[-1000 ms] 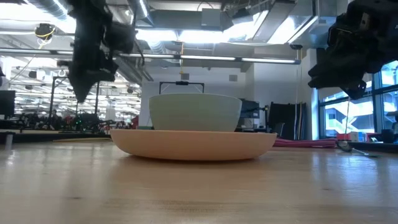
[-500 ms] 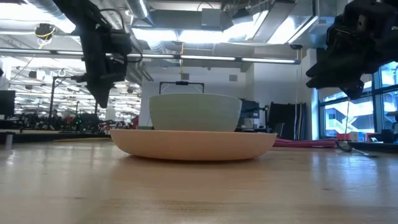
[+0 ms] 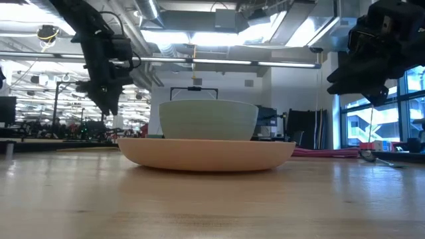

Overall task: Set table place
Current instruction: Put the golden fork on the left side of the orange plate

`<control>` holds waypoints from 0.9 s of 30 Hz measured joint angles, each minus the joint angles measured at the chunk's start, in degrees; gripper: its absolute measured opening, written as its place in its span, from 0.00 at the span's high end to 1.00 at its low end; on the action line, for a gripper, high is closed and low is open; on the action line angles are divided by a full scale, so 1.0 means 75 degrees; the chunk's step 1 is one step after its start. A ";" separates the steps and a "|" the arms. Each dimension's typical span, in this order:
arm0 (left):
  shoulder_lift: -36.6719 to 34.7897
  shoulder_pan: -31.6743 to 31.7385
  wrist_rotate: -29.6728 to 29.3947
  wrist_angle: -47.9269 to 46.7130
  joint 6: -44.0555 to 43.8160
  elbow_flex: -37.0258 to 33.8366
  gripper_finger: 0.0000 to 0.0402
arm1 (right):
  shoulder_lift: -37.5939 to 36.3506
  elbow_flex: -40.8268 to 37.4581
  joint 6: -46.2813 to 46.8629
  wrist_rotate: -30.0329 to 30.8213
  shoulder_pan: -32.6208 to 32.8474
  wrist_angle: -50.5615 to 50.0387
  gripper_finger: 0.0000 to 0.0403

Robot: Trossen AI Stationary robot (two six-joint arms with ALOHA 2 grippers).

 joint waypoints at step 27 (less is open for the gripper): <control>0.0872 0.0076 0.0279 0.1150 0.0153 -0.1081 0.77 | 0.0000 0.0000 -0.0030 0.0005 0.0000 -0.0017 0.67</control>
